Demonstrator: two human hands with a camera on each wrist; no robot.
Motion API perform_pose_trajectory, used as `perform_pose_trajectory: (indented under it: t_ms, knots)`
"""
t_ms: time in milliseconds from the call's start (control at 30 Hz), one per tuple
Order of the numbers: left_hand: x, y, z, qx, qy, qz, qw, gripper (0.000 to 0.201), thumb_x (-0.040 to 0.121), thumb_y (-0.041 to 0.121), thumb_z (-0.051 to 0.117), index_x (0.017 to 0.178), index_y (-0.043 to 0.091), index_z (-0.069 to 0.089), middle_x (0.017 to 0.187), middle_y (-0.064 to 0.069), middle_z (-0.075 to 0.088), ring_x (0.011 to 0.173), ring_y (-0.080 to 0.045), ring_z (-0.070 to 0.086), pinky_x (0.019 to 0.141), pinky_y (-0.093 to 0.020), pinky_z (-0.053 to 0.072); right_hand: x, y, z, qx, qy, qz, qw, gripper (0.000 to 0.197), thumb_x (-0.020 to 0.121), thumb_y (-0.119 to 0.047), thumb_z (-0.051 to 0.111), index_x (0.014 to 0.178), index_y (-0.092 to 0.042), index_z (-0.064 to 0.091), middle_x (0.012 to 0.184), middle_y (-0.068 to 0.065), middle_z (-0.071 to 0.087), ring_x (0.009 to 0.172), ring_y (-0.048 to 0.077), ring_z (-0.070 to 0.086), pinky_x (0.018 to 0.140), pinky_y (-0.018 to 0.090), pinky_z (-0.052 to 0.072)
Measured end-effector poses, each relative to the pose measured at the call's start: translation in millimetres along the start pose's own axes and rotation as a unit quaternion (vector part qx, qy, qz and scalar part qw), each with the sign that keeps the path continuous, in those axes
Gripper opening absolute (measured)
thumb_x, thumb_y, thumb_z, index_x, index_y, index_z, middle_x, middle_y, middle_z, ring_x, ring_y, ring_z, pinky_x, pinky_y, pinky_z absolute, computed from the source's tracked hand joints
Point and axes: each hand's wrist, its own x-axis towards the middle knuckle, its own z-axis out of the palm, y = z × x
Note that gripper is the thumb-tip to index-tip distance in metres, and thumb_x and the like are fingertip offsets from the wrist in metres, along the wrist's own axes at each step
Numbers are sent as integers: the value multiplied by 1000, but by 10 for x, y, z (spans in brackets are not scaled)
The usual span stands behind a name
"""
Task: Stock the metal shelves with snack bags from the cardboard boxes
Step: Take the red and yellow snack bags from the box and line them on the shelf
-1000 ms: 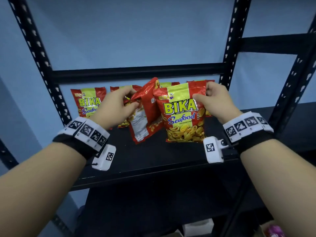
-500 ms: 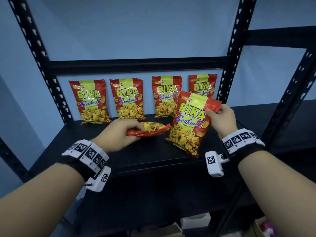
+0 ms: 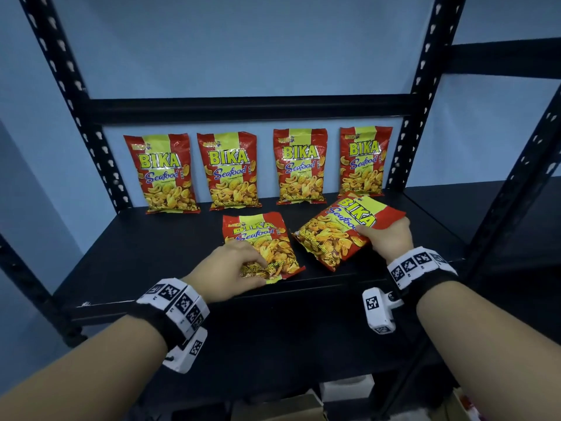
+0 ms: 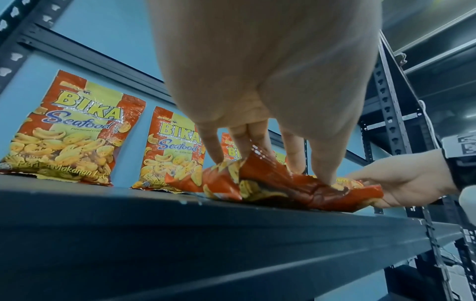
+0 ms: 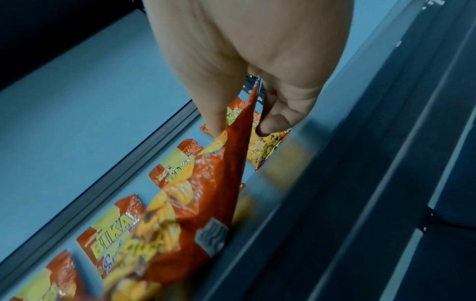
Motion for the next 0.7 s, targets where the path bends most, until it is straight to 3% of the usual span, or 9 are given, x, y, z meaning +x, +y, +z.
perform_pose_trajectory:
  t_ms: [67,133,200,267,333,400,533,700]
  knots:
    - [-2,-15,42,-2,0,-8,1000,28,87,57,71,111,43,71,114,25,55,118,-1,46,108,-39,43,-66,-33,11,-38,19,13,999,109,69,-36,95,147,0,29,135,21,58,122,39,60,100,46,52]
    - [-12,-31,67,-6,2,-15,1000,30,85,62,69,107,42,72,114,25,54,119,-1,45,108,-42,43,-90,-20,28,-74,34,14,997,124,73,-38,93,158,0,11,149,26,45,134,42,50,106,47,45]
    - [-15,-38,66,-12,7,-20,1000,39,81,70,66,108,42,70,118,25,51,122,-3,44,108,-42,43,-90,13,69,-103,43,8,994,128,74,-42,91,162,-5,6,155,27,34,138,44,45,111,50,42]
    - [-10,-29,42,-4,6,-29,1000,48,79,72,68,117,43,65,135,20,47,132,-7,39,113,-42,40,-134,11,86,-141,53,8,989,125,76,-46,88,163,-9,7,159,26,27,142,45,36,115,53,38]
    - [-17,-25,8,0,-14,-55,998,55,81,69,70,129,44,59,155,11,37,145,-13,30,119,-40,34,-200,-8,89,-188,62,-9,980,114,80,-48,84,163,-13,12,163,23,20,147,44,26,115,54,33]
    - [-41,-24,-11,-4,-34,-78,996,59,84,70,66,137,46,54,163,7,29,151,-15,24,121,-41,31,-276,-39,111,-225,57,-43,972,96,84,-53,78,160,-19,28,166,19,17,149,41,20,114,58,32]
    - [-80,-11,-20,34,-39,-100,994,58,88,74,54,140,49,52,162,6,31,150,-17,23,120,-50,31,-456,-165,238,-242,23,-150,958,58,88,-55,70,137,-26,61,157,8,38,145,34,25,112,59,30]
    - [-92,92,-95,112,-41,-144,982,62,90,80,34,142,51,50,143,6,43,140,-19,34,113,-49,34,-788,-418,498,-189,-53,-323,926,25,93,-39,69,113,-22,71,121,-2,58,125,22,43,100,35,36]
